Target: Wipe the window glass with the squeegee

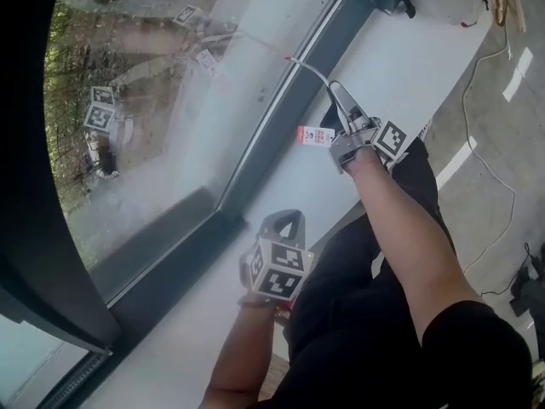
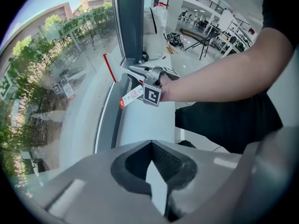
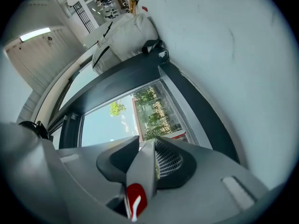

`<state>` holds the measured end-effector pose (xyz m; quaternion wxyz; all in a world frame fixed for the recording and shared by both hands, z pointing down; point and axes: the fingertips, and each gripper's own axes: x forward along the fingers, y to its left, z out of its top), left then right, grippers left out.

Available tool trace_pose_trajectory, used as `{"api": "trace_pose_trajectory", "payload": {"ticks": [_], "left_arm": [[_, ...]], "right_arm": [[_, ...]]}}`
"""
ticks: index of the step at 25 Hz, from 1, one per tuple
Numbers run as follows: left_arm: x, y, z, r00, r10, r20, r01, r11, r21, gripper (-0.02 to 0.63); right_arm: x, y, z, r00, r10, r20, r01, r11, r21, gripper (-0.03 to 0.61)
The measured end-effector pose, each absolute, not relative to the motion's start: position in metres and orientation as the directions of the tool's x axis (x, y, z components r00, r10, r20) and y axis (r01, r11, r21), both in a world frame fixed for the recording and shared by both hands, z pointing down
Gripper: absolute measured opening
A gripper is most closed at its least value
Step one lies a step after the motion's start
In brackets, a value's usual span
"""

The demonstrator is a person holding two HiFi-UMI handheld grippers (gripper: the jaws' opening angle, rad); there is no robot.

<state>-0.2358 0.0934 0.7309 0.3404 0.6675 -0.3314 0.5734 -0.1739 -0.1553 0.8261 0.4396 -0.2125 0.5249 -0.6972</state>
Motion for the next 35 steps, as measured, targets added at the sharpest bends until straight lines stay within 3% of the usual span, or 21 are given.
{"api": "trace_pose_trajectory", "payload": {"ticks": [23, 31, 35], "left_arm": [[-0.277, 0.150, 0.688, 0.094, -0.154, 0.984, -0.915, -0.404, 0.024, 0.000], [-0.274, 0.151, 0.645, 0.114, -0.225, 0.968, -0.938, -0.345, 0.030, 0.000], [-0.265, 0.146, 0.621, 0.144, -0.274, 0.951, -0.949, -0.310, 0.055, 0.000]], "right_arm": [[-0.271, -0.064, 0.789, -0.721, -0.678, -0.143, 0.325, -0.149, -0.934, 0.129], [-0.242, -0.060, 0.746, -0.801, -0.591, -0.096, 0.189, -0.098, -0.977, 0.129], [-0.222, -0.057, 0.701, -0.880, -0.473, -0.039, 0.043, 0.002, -0.999, 0.129]]}}
